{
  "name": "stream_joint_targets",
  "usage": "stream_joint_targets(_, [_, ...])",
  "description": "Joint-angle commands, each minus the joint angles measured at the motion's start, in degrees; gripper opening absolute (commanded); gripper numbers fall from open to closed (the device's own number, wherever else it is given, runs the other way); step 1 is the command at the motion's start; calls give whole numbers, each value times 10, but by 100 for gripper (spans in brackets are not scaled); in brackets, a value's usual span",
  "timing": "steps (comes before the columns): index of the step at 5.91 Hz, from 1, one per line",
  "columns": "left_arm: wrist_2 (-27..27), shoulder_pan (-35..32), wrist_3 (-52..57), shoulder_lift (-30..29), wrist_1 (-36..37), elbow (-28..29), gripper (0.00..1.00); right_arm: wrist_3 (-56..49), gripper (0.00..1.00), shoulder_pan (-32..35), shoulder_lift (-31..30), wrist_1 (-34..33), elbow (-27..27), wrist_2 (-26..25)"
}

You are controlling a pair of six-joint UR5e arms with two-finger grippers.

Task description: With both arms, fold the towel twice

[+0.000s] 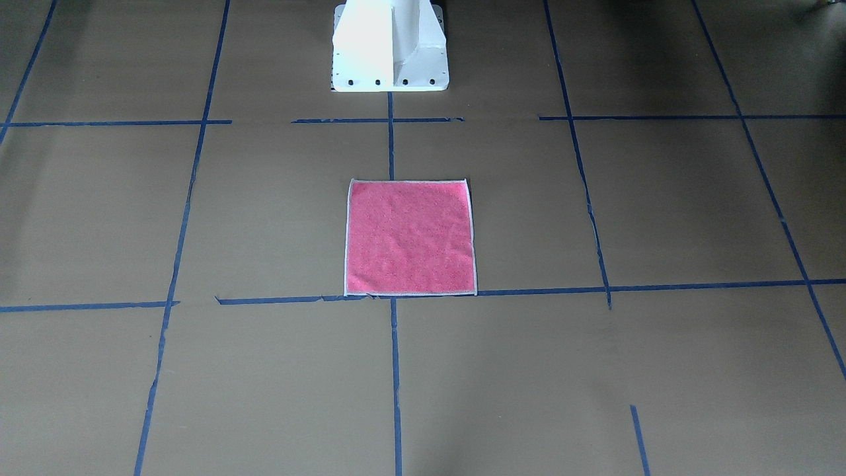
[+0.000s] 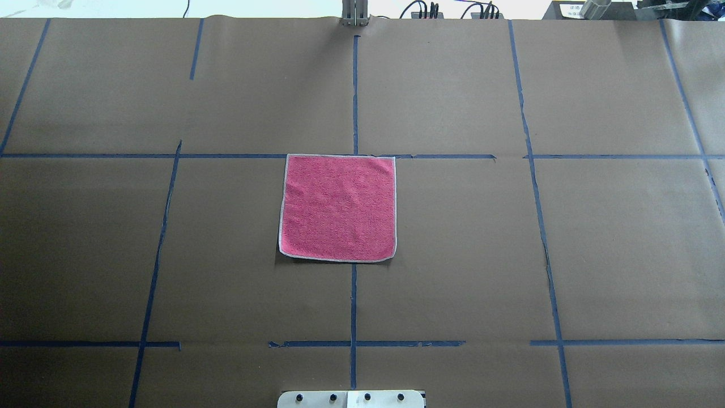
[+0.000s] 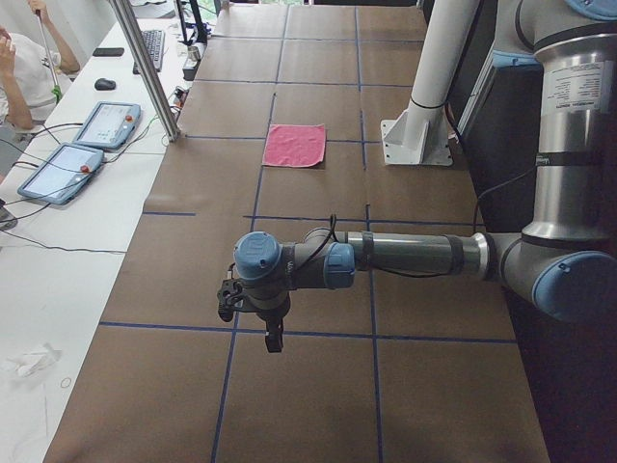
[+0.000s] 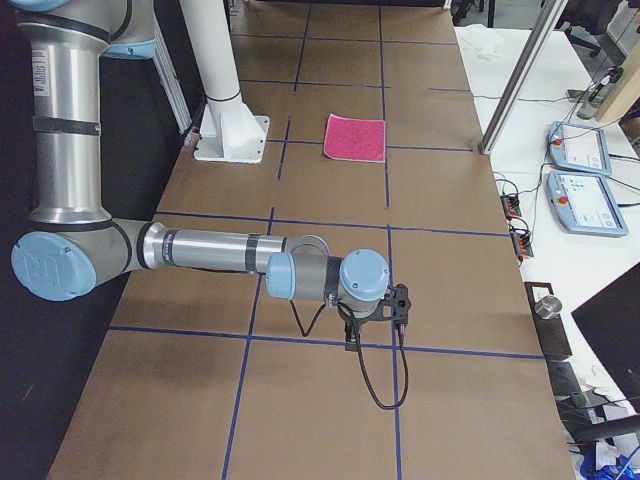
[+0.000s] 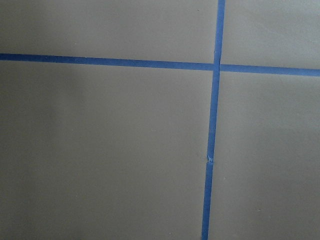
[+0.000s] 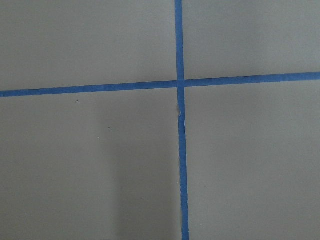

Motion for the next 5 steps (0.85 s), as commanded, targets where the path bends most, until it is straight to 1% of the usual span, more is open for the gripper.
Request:
stream_joint_targets(1, [0, 0, 0, -2, -1, 0, 100, 1, 100, 0, 3, -1, 2, -3])
stream_joint_targets(5, [0, 0, -4, -6, 0, -1, 100, 1, 100, 1, 1, 0, 0, -3])
